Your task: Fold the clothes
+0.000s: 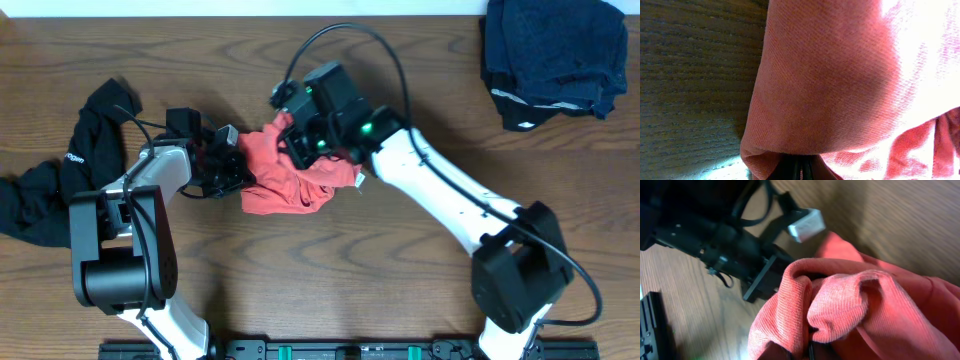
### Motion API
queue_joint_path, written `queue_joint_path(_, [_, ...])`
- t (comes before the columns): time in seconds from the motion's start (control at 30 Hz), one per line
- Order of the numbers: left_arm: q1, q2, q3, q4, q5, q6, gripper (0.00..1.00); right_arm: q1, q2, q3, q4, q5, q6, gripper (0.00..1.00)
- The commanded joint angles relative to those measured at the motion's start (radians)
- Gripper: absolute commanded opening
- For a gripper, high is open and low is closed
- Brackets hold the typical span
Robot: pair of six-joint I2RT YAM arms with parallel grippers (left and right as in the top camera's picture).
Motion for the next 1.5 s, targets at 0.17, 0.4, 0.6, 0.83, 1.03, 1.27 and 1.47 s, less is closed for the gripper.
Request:
queue_joint_path(0.17, [-0.002,0.033,-0.01,-0.005,-0.031,-0.009,0.06,0.08,0.101,0.003,0.039,-0.024,0.02,0.01])
queue_joint_path(0.4, [-0.001,0.033,-0.01,-0.001,-0.031,-0.009,0.06,0.11,0.103,0.003,0.046,-0.023,0.019,0.01])
queue_joint_path(0.6, [0.045,-0.016,0.028,-0.07,-0.029,-0.021,0.06,0.107,0.103,0.003,0.045,-0.023,0.019,0.01])
queue_joint_path(0.83, [0.087,-0.161,0.044,-0.101,-0.03,-0.021,0.14,0.106,0.103,0.003,0.046,-0.023,0.019,0.01])
queue_joint_path(1.03, [0.089,-0.255,0.044,-0.1,-0.032,-0.028,0.38,0.106,0.105,0.003,0.045,-0.023,0.019,0.01])
queue_joint_path(1.27, [0.239,-0.328,0.045,-0.076,-0.039,-0.091,0.4,0.11,0.105,0.003,0.021,-0.035,0.008,0.59])
queue_joint_path(1.47, [0.414,-0.345,0.044,-0.074,-0.035,-0.126,0.4,0.087,0.082,0.006,-0.008,-0.071,-0.017,0.61])
